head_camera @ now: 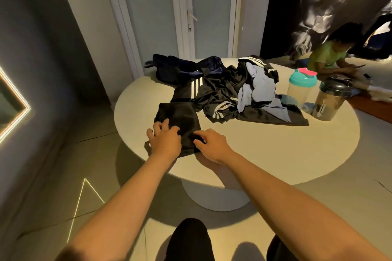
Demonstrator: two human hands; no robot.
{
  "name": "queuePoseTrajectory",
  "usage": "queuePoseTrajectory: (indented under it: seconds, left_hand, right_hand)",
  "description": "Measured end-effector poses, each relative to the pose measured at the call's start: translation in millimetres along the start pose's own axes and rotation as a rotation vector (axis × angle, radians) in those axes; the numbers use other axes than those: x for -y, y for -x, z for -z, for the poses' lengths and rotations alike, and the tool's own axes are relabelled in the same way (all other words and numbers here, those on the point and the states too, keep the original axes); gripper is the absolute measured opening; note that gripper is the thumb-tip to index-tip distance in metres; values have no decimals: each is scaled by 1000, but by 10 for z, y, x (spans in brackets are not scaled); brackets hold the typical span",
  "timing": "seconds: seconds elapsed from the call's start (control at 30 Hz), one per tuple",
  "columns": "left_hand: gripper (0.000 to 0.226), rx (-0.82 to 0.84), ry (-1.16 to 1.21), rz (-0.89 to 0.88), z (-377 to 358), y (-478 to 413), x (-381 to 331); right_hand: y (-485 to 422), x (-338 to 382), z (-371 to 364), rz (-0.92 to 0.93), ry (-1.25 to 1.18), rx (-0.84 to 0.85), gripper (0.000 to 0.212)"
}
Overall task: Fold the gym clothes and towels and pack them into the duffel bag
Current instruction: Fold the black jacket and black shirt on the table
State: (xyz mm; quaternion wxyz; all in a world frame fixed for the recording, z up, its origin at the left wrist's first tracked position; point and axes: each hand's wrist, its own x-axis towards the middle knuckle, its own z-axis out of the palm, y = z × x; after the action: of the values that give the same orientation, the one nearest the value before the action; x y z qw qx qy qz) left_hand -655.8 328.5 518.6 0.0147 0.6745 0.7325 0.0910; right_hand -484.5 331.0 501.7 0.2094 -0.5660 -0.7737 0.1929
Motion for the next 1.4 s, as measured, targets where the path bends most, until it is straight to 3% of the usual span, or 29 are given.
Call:
queuePoseTrajectory:
  seconds: [0.13,0.23,0.5,0.77,0.93,1.07,1.13,1.23,1.4]
  left_hand:
    - [52,147,69,-7,-46,-15,159]
    - [51,67,84,52,-159,-91,426]
    - [54,32,101,213,-115,-484,939]
    - [56,55,139,116,-266,-939,946]
    - [55,5,161,99,-337,-1042,946]
    - [46,-178,122,36,-362,-1038,840]
    - [42,-215,210,-44,-364,-1085,650]
    - [43,-119,472,-129,-415,-1119,277]
    - [49,-35,554,-174,-605,-1031,-34]
  right_hand:
    - [-305,232,-169,71,70,72,41]
    - [-514,326,-286,113,50,136,42]
    - [-1066,513,-524,46,168,96,40]
    - [-1392,410,-696,-2,218,-118,16]
    - [-1408,326,-745,32,195,-184,26]
    - [-1454,268,-744,-12,48,-195,32]
    - [-1488,231,-611,-11,-22,-314,29]
    - [-1577,70,-229,-2,195,-516,30]
    - [-1659,-495,321,-238,437,-66,43]
